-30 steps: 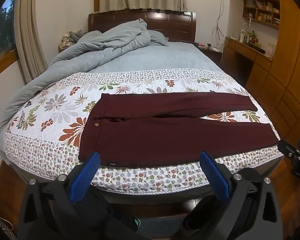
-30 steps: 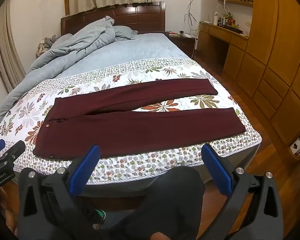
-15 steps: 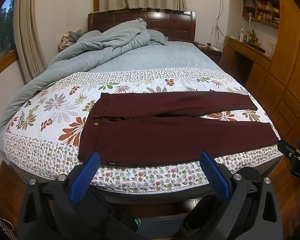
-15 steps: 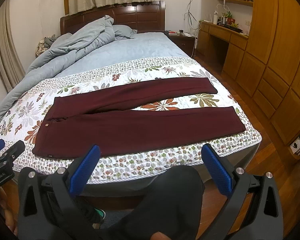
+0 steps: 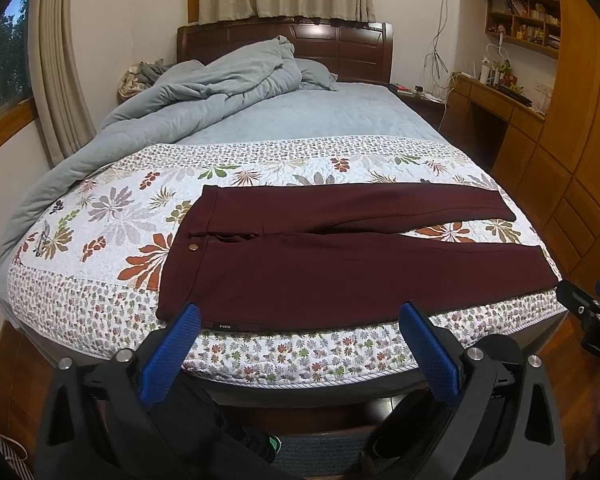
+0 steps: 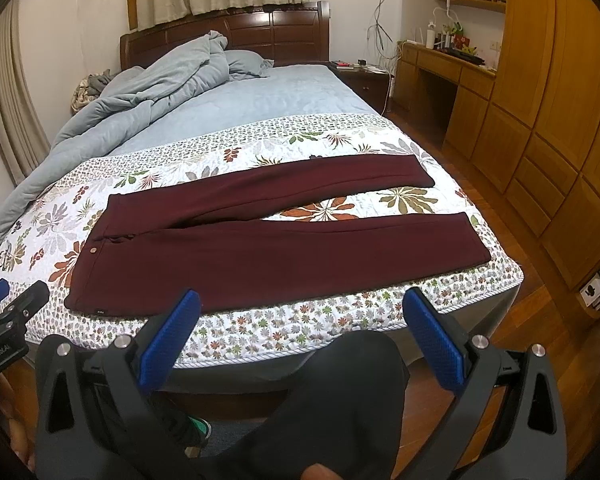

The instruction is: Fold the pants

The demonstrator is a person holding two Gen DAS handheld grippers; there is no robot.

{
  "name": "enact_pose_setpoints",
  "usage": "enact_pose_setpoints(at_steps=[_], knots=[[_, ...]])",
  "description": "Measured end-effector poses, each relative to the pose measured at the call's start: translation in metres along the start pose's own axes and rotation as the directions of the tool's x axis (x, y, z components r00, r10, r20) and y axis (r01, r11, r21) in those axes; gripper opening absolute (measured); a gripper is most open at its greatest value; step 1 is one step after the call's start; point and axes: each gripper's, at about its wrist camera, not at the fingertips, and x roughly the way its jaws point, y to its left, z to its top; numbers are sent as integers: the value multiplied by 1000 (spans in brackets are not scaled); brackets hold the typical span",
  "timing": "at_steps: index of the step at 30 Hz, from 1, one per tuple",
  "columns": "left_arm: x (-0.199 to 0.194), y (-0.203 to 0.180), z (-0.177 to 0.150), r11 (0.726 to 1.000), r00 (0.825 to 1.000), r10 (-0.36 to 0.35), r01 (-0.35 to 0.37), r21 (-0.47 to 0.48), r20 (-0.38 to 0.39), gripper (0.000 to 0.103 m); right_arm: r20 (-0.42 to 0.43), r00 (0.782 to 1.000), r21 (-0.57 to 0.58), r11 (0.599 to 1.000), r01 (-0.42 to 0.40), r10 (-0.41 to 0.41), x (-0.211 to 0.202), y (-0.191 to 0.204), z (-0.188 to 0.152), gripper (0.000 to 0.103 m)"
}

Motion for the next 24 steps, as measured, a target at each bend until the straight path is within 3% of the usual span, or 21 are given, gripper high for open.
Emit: enact_pose_setpoints(at_steps=[24], knots=[[-1,1,4,1000,1000,9,-9,-9,3,99,2,1000,-4,1000,2,-2,-1,2,2,101]])
